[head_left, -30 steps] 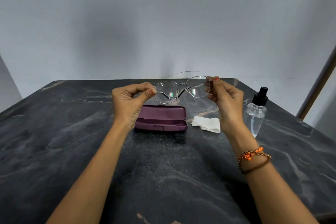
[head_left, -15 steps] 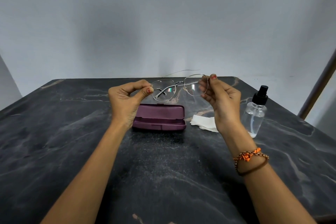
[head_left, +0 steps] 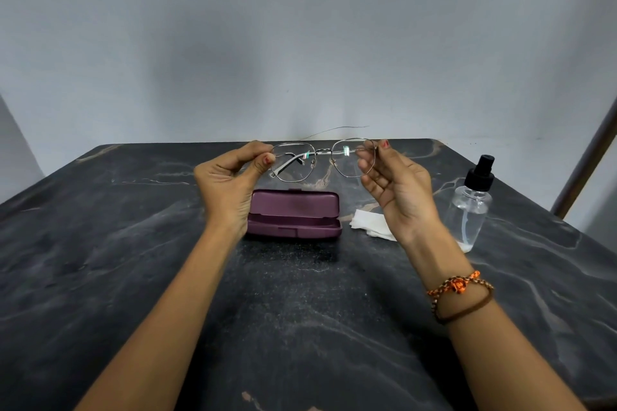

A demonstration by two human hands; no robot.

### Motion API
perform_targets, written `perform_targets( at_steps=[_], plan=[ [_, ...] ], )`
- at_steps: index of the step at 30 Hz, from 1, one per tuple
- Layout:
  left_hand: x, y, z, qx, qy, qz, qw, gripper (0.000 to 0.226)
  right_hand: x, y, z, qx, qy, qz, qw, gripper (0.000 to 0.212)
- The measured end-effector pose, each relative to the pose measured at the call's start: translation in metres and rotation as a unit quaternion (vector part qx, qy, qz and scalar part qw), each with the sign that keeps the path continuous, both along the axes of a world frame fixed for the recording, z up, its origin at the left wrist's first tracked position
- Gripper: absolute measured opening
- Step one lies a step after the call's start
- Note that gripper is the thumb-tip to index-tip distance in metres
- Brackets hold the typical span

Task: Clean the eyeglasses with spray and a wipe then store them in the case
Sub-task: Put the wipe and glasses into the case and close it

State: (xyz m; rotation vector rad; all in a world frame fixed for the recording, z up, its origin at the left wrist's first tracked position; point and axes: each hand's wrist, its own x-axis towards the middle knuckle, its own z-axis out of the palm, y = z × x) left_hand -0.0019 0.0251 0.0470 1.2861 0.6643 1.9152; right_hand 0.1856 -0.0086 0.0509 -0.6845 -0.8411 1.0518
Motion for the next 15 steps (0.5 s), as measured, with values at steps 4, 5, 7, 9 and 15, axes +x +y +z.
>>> perform_targets(
  at_steps=[4, 5, 7, 9, 15],
  plan=[
    [0.001, 0.000, 0.001, -0.017, -0.048, -0.014, 0.999, 0.015, -0.003, 0.000, 0.000, 0.005, 0.003, 0.004, 1.000, 0.014],
    [0.001, 0.001, 0.001, -0.022, -0.058, -0.019, 0.998, 0.015, -0.004, 0.000, 0.000, 0.005, 0.002, 0.005, 1.000, 0.013],
    [0.002, 0.001, 0.001, -0.030, -0.078, -0.030, 0.996, 0.015, -0.006, 0.000, -0.001, 0.003, -0.002, 0.001, 1.000, 0.013],
    [0.003, 0.001, 0.001, -0.039, -0.099, -0.047, 0.993, 0.011, -0.008, 0.000, -0.002, 0.001, -0.009, -0.006, 1.000, 0.014],
    [0.008, 0.001, 0.000, -0.071, -0.151, -0.117, 0.979, 0.013, -0.012, 0.000, -0.005, -0.018, -0.053, -0.070, 0.996, 0.015]
  ],
)
